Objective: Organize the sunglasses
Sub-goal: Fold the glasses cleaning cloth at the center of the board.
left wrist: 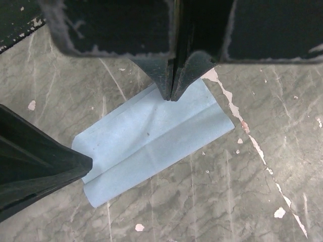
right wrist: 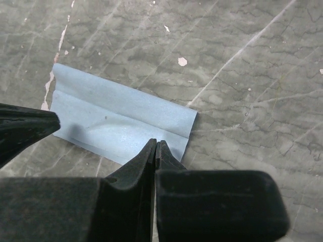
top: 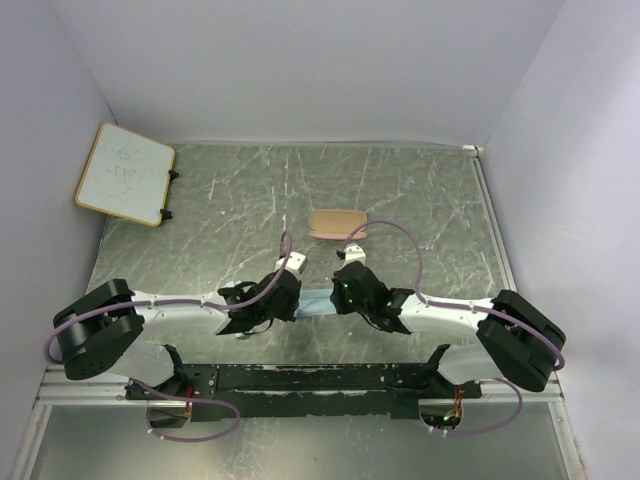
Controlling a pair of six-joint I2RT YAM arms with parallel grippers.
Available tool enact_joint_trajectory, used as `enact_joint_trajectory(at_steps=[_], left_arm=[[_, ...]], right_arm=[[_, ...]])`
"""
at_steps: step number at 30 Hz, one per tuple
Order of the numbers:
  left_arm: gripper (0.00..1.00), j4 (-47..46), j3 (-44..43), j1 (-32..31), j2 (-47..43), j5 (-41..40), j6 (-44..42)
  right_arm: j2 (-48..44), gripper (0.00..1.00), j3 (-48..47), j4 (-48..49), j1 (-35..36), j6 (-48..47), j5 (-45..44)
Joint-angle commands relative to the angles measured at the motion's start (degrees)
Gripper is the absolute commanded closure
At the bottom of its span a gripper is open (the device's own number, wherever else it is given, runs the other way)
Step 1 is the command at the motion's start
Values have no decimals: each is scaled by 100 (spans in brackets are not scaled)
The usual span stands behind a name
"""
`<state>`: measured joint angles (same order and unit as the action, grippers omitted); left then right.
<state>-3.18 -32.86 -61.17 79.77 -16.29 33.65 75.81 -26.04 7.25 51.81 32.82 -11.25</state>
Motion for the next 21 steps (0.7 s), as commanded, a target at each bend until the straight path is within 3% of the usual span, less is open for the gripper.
enact_joint_trajectory(at_steps=[1,7,21], left_arm=[[91,-407,86,45,228,-201,-57],[91,-859,170,210,408,-174,-111],[91,-925,70,425,294,-124,-290]], right_arm=[[-97,100,-196,-161,-15,-178,55],[353,100,-357,183,-19,-223,217],[776,100,-660,399,-21,-311,349]])
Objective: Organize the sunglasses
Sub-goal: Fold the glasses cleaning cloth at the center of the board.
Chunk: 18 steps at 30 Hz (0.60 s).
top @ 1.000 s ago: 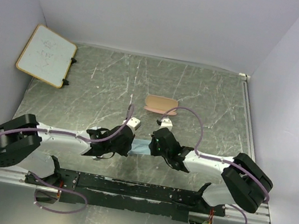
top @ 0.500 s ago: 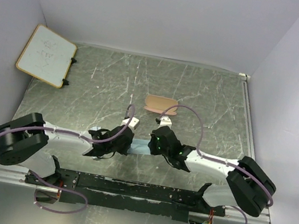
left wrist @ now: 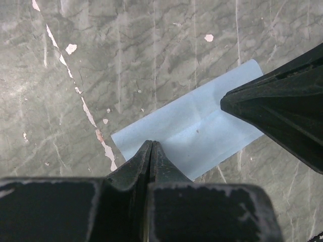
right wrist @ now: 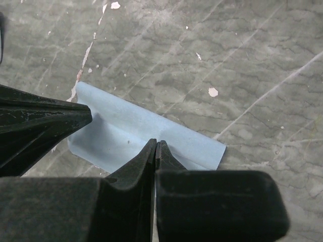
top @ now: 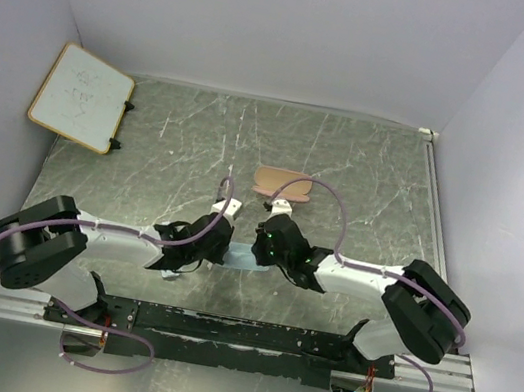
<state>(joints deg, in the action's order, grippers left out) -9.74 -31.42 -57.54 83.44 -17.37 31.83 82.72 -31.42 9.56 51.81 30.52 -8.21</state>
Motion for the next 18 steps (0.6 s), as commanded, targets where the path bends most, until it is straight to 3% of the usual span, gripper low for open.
enact_joint_trajectory(at_steps=[1,18], left_arm=[[91,-314,-79,71,-31,14,-107],[91,-261,221,68,-60,440,224]], right_arm=[[113,100,-130,177,-15,-82,55],[16,100,188,101,-8,26,223]])
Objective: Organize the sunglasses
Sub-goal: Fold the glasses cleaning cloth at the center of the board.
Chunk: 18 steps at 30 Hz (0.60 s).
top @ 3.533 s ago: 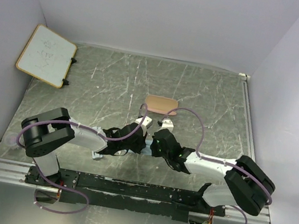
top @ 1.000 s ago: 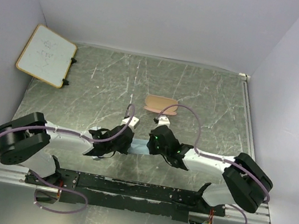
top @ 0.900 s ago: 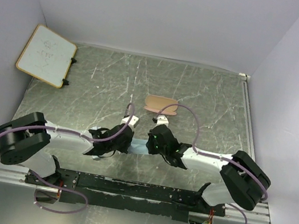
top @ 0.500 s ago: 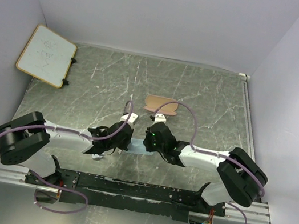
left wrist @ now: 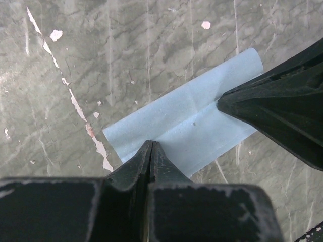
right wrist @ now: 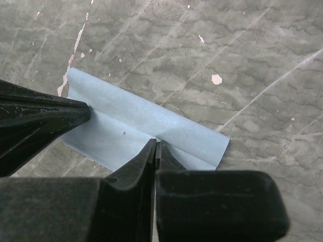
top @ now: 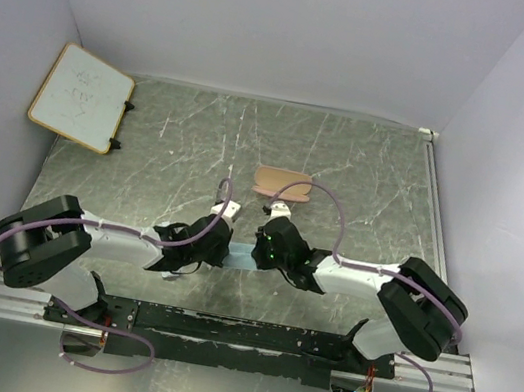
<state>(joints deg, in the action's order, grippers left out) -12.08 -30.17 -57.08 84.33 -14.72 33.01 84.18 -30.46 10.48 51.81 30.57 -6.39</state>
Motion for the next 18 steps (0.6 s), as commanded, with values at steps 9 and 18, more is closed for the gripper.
enact_joint_trajectory(at_steps=[9,18], left_arm=[[91,64,189,-13,-178,206,197],[91,66,156,-55,-102,212,187]], right_arm=[[-214,100,192,-84,0,37,42],[-346,100,260,-193,-4,72,15]])
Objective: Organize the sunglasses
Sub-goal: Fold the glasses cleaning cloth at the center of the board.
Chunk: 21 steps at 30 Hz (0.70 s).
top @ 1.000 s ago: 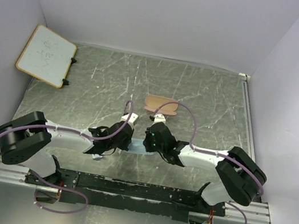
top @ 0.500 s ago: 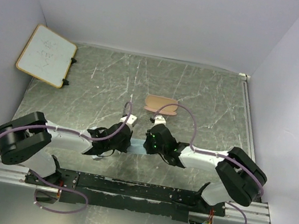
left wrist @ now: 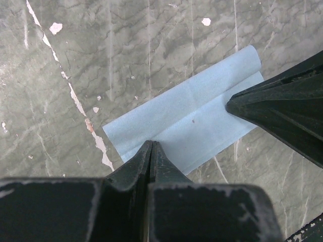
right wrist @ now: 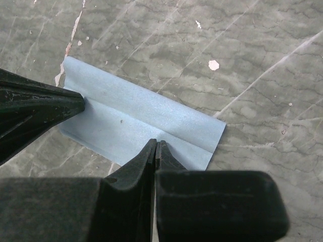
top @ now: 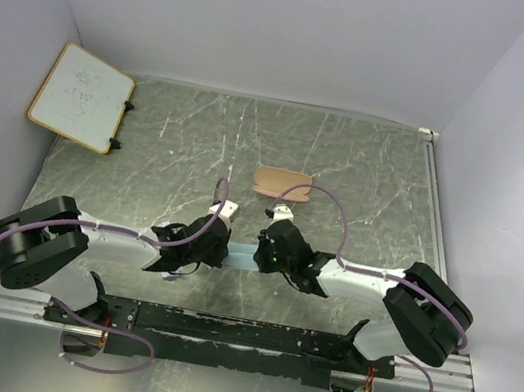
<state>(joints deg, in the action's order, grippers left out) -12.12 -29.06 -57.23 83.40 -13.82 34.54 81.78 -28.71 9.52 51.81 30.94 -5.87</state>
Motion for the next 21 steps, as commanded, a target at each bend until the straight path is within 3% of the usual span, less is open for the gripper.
enact_joint_trajectory(at_steps=[1,21], left_arm=[[91,86,37,-42,-9,118,39],[91,321,7,-82,-72,117,108]], right_arm=[[-116,100,97,-104,0,39,-38],[-359,100,201,-351,5,79,-17]])
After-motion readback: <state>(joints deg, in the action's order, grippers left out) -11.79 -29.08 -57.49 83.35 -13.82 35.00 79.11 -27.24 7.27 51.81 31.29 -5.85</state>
